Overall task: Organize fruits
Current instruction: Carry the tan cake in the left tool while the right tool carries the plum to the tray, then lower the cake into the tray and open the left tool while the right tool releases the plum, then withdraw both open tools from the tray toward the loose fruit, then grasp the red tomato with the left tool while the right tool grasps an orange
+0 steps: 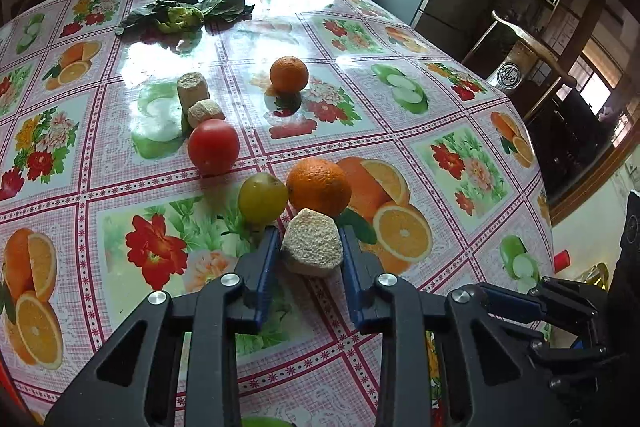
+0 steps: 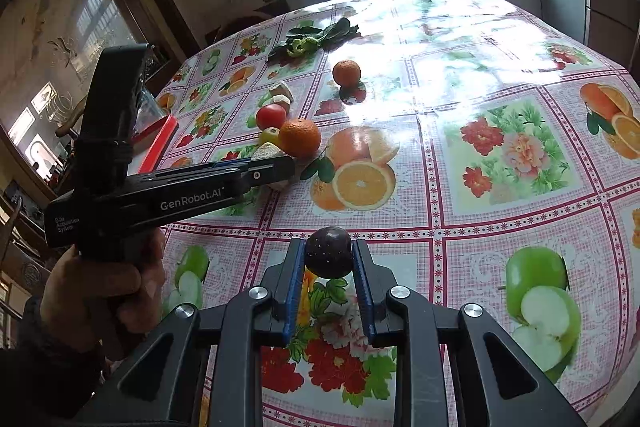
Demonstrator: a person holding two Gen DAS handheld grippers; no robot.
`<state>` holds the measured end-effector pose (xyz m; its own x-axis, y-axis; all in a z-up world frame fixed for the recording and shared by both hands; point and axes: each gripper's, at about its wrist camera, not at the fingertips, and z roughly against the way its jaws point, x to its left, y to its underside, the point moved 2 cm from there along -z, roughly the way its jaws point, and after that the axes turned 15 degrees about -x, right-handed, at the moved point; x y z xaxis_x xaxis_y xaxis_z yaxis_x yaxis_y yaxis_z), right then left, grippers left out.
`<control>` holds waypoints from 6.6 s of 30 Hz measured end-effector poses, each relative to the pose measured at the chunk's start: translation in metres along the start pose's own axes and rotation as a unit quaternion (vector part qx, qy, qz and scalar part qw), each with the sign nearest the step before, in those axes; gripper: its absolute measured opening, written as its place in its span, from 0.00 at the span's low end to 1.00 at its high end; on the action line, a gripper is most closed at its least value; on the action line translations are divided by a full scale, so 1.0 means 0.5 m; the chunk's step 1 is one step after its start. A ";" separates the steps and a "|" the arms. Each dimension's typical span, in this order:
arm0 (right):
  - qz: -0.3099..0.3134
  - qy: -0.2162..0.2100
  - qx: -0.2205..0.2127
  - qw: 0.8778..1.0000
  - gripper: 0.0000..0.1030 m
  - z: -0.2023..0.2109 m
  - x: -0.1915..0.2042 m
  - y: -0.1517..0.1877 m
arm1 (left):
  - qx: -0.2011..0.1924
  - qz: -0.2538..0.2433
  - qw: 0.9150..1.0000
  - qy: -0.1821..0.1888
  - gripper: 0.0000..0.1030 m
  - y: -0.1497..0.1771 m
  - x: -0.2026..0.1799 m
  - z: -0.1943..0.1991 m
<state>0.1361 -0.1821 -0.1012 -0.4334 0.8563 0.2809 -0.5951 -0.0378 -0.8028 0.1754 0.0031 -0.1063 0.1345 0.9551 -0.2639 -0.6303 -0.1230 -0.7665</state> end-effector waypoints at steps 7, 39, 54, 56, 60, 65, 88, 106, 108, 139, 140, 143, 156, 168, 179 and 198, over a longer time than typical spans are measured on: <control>-0.001 -0.004 -0.010 1.000 0.24 0.023 0.014 -0.001 | -0.005 0.015 1.000 -0.003 0.26 0.023 0.021 0.057; 0.090 -0.118 -0.002 0.989 0.24 -0.043 0.322 -0.015 | -0.112 0.090 0.985 -0.094 0.26 0.085 0.214 0.409; 0.114 -0.157 0.011 0.981 0.24 -0.071 0.423 -0.011 | -0.131 0.093 0.976 -0.146 0.26 0.099 0.272 0.472; 0.117 -0.162 0.014 0.980 0.24 -0.079 0.437 -0.011 | -0.133 0.097 0.975 -0.151 0.26 0.101 0.285 0.480; 0.122 -0.170 0.018 0.978 0.24 -0.092 0.464 -0.010 | -0.135 0.105 0.972 -0.161 0.26 0.109 0.310 0.492; 0.130 -0.180 0.024 0.975 0.24 -0.110 0.498 -0.011 | -0.138 0.118 0.969 -0.167 0.26 0.119 0.336 0.507; 0.140 -0.192 0.072 0.969 0.24 -0.303 0.625 -0.048 | -0.134 0.140 0.959 -0.209 0.26 0.087 0.496 0.513; 0.166 -0.178 0.120 0.962 0.27 -0.417 0.651 -0.020 | -0.032 0.178 0.958 -0.223 0.27 0.090 0.589 0.394; 0.169 -0.176 0.122 0.962 0.30 -0.417 0.652 -0.016 | -0.033 0.178 0.957 -0.225 0.28 0.093 0.588 0.395; 0.065 -0.115 0.042 0.990 0.41 -0.174 0.365 -0.054 | -0.078 0.133 0.974 -0.168 0.39 0.062 0.372 0.419; 0.060 -0.110 0.040 0.991 0.41 -0.167 0.348 -0.053 | -0.077 0.130 0.975 -0.163 0.39 0.060 0.362 0.413; 0.047 -0.089 0.035 0.994 0.41 -0.149 0.294 -0.050 | -0.073 0.117 0.979 -0.151 0.39 0.056 0.327 0.396; 0.011 -0.035 0.021 0.999 0.41 -0.116 0.151 -0.053 | -0.051 0.085 0.989 -0.106 0.39 0.033 0.222 0.309; 0.025 -0.009 0.030 0.999 0.41 -0.188 0.094 -0.076 | -0.026 0.069 0.994 -0.076 0.39 -0.010 0.168 0.196; 0.018 -0.030 0.020 0.999 0.35 -0.206 0.060 -0.088 | -0.006 0.044 0.998 -0.052 0.39 -0.068 0.117 0.045; -0.027 -0.034 0.003 0.999 0.35 -0.120 0.019 -0.064 | -0.014 0.026 0.998 -0.050 0.27 -0.076 0.096 -0.022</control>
<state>0.1918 -0.1417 -0.1044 -0.4465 0.8198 0.3587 -0.6230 0.0030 -0.7822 0.2146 0.0509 -0.0963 0.0245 0.9694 -0.2443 -0.6127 -0.1786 -0.7699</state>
